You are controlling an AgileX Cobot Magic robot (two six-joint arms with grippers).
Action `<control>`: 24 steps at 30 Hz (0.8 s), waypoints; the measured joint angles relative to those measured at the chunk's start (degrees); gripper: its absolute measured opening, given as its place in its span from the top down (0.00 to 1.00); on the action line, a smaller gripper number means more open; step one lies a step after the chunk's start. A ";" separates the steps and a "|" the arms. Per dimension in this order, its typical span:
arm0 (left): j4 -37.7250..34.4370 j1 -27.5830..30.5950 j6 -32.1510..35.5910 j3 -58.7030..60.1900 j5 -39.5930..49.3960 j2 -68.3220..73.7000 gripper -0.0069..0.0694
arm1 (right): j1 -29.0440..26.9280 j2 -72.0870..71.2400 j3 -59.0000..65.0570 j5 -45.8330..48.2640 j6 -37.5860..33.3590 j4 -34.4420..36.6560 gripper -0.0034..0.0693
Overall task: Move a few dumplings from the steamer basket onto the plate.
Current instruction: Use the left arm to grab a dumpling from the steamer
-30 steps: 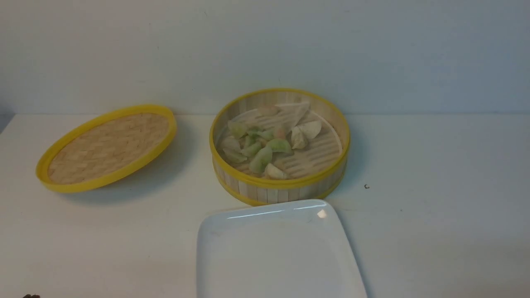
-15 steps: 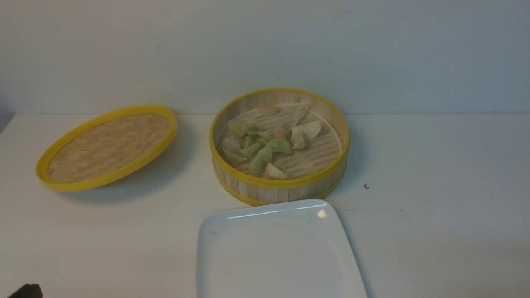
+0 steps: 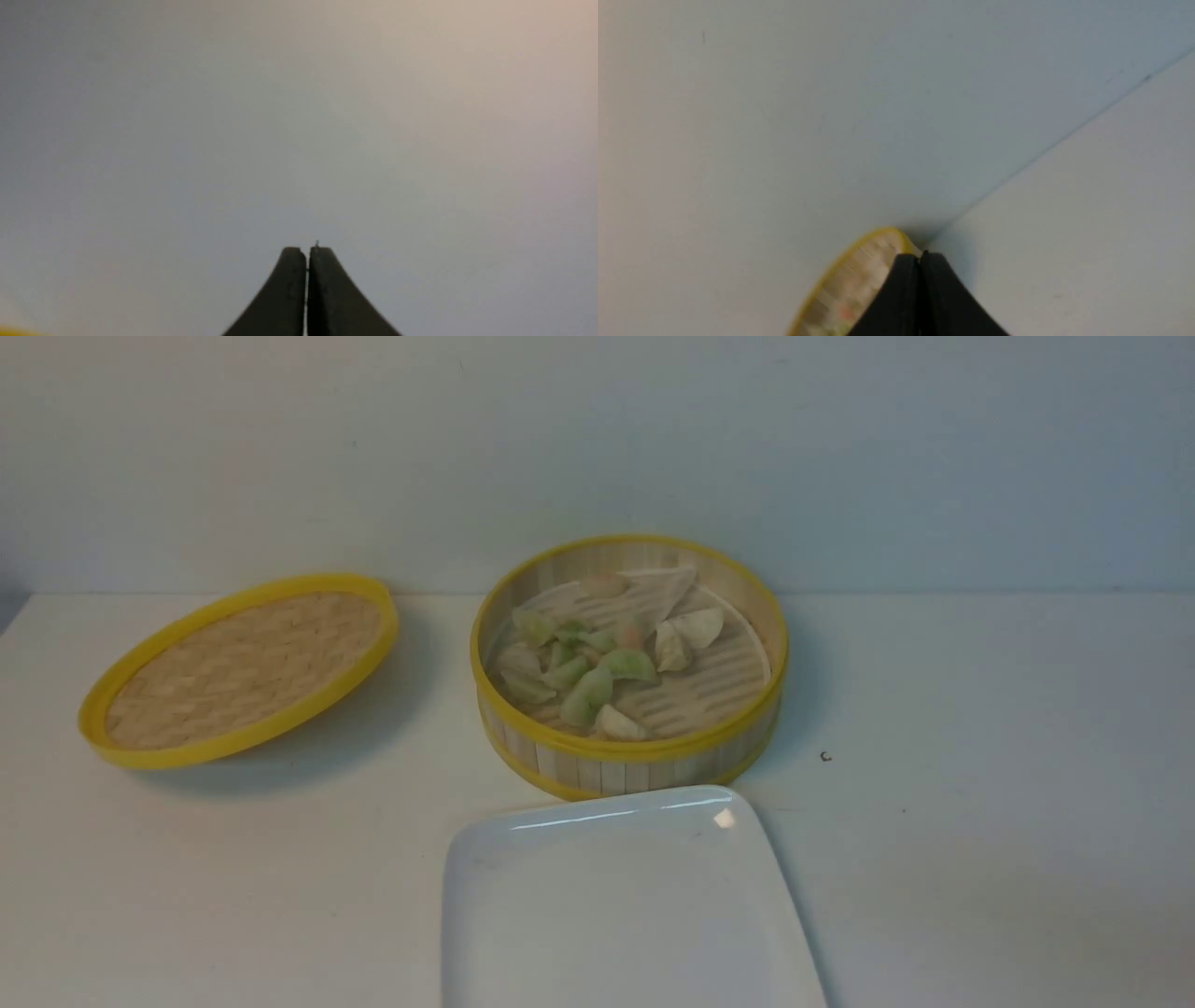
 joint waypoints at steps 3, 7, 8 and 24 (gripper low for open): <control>10.62 0.00 0.00 -11.30 6.20 2.42 0.92 | 0.00 0.00 0.00 -2.13 -1.46 7.70 0.97; 19.32 0.00 0.23 -29.83 29.81 15.78 0.92 | 0.00 0.00 0.00 -4.17 -4.79 11.85 0.97; 20.14 0.00 0.79 -34.74 38.58 20.32 0.92 | 0.00 0.00 0.00 -4.86 -5.09 12.73 0.97; 10.46 -10.11 19.79 -52.80 75.54 81.30 0.92 | 0.12 26.68 -28.63 46.53 -12.69 -14.30 0.97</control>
